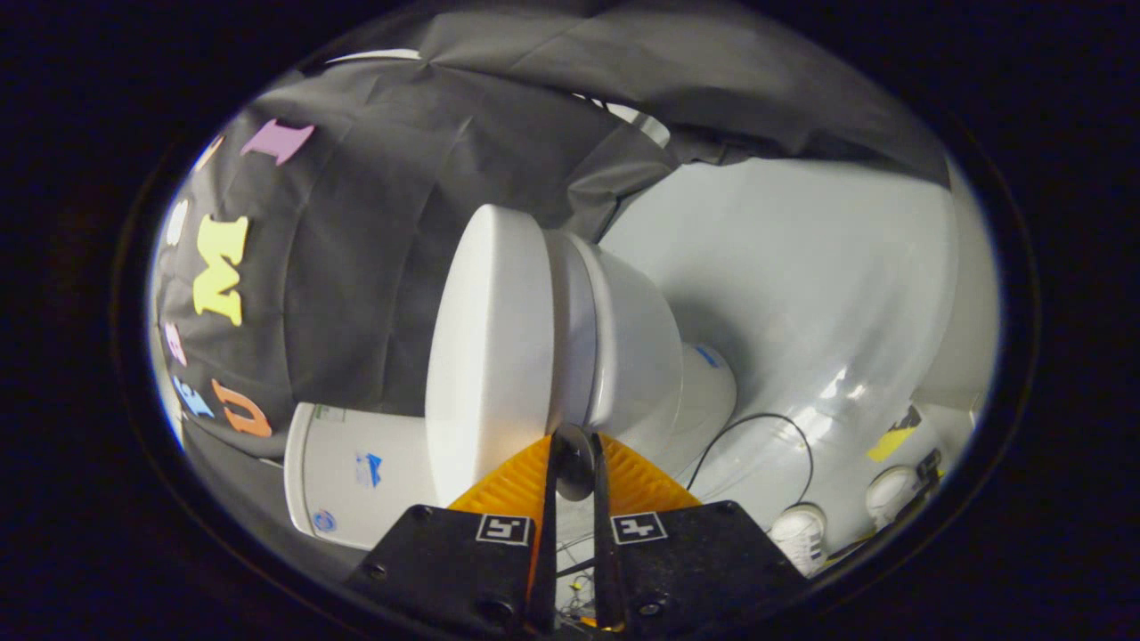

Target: Open the toilet lid.

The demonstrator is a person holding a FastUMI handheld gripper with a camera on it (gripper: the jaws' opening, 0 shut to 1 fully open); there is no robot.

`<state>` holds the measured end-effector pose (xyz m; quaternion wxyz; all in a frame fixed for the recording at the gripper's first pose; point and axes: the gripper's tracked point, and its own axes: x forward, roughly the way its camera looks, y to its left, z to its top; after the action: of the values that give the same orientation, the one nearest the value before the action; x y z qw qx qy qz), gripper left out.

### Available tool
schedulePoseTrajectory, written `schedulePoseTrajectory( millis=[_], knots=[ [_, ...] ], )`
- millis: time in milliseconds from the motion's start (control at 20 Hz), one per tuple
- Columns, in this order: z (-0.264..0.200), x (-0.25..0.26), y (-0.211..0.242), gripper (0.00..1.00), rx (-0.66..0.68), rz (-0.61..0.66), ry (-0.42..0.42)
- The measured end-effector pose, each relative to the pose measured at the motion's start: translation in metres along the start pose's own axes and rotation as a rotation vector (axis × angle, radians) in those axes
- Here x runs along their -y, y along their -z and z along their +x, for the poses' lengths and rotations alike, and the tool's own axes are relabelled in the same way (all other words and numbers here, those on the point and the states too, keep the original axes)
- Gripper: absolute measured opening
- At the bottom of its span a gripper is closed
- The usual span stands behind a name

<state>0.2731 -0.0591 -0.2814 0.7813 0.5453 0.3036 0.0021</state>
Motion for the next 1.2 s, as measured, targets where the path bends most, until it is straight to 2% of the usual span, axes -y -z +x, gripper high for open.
schedulePoseTrajectory(
  millis=[50,400,700,900,1200],
  knots=[
    [0.000,0.000,0.000,0.16,-0.003,-0.001,0.001],
    [0.000,-0.004,0.000,0.15,0.002,-0.003,0.045],
    [-0.001,-0.015,0.005,0.14,-0.018,-0.096,0.131],
    [-0.006,-0.023,0.001,0.11,-0.020,-0.050,0.089],
    [-0.015,-0.040,-0.005,0.10,-0.001,-0.066,0.045]
  ],
)
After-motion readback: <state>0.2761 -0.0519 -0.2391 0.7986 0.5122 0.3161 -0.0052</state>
